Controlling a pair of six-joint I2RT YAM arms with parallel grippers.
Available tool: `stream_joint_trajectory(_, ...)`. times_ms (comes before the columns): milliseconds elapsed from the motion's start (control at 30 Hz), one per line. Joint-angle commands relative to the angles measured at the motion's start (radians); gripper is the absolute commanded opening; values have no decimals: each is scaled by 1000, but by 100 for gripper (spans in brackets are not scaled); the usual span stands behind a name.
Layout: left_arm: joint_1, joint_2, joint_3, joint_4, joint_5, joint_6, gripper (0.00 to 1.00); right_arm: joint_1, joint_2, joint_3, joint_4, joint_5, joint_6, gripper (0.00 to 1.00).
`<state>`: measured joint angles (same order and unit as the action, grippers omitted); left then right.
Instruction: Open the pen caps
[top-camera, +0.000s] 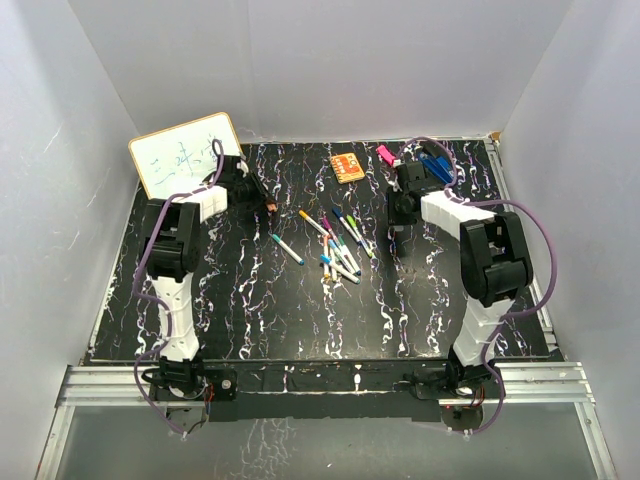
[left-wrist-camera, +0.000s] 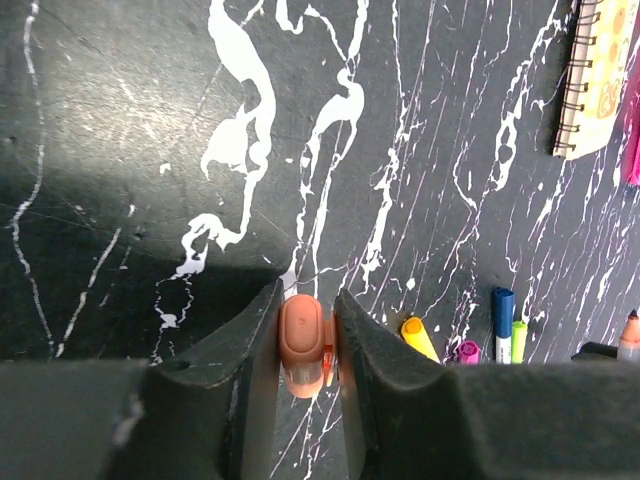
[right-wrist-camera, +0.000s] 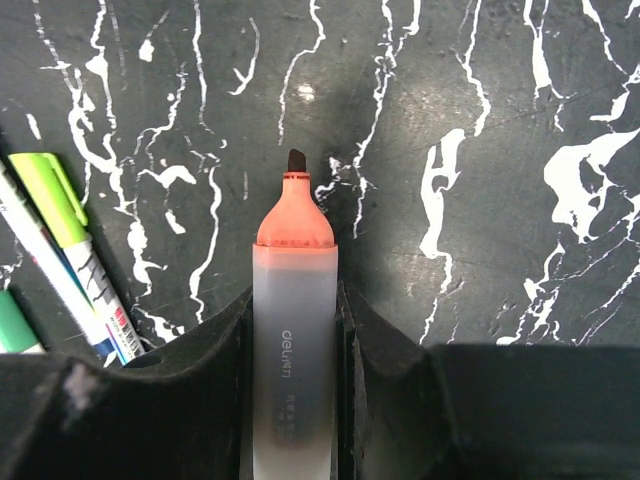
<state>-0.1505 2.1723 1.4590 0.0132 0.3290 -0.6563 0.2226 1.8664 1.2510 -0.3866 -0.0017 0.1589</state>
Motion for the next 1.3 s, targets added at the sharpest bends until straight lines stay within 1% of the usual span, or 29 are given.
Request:
stream_joint_trajectory(0,-8,8,4,-28,8,-5,30,-16,24,64,43,29,-1,0)
stream_joint_trajectory(67,-8,-1,-5,-29,0,-4,37,-19,40,70,43,36,-1,0)
stream_joint_trajectory(200,-7,-23,-24,-28,-6,-7,44,-20,69,90,43,66,3,0)
stream_joint_trajectory(333,-7,-73,-45,-21,-12,-19,46,-24,103,125,32,99,9,0)
stream_joint_trajectory(367,-8,-93,-53,-17,-18,-22,48,-24,112,140,23,108,13,0)
stream_joint_trajectory(500,-7,-216,-110,24,-40,-35,52,-31,132,165,-5,117,26,3)
stream_joint_trajectory(600,-7,-321,-154,43,-62,-39,56,-34,132,163,-18,112,32,10)
stream_joint_trajectory(667,-6,-387,-190,53,-72,-41,58,-34,127,156,-26,108,39,18)
stream_joint_trajectory(700,-6,-416,-210,61,-73,-44,59,-35,125,150,-28,105,43,27)
stream_joint_trajectory(733,-6,-449,-232,73,-69,-49,60,-34,123,145,-32,102,48,41)
stream_joint_trajectory(800,-7,-507,-281,118,-40,-53,61,-35,116,132,-29,95,53,53)
stream_joint_trajectory(967,-8,-663,-451,271,21,-97,67,-34,112,114,-17,84,60,61)
stream_joint_trajectory(1033,-8,-718,-520,349,36,-127,72,-35,110,116,-14,79,64,62)
stream_joint_trajectory(1067,-8,-741,-550,391,45,-145,78,-35,108,118,-12,80,65,63)
stream_joint_trajectory(1100,-8,-760,-575,427,58,-167,82,-35,107,122,-14,79,65,63)
stream_joint_trajectory(1167,-8,-781,-603,459,73,-176,85,-35,106,130,-16,78,64,63)
stream_joint_trajectory(1267,-8,-797,-620,481,97,-180,86,-35,106,142,-24,86,62,63)
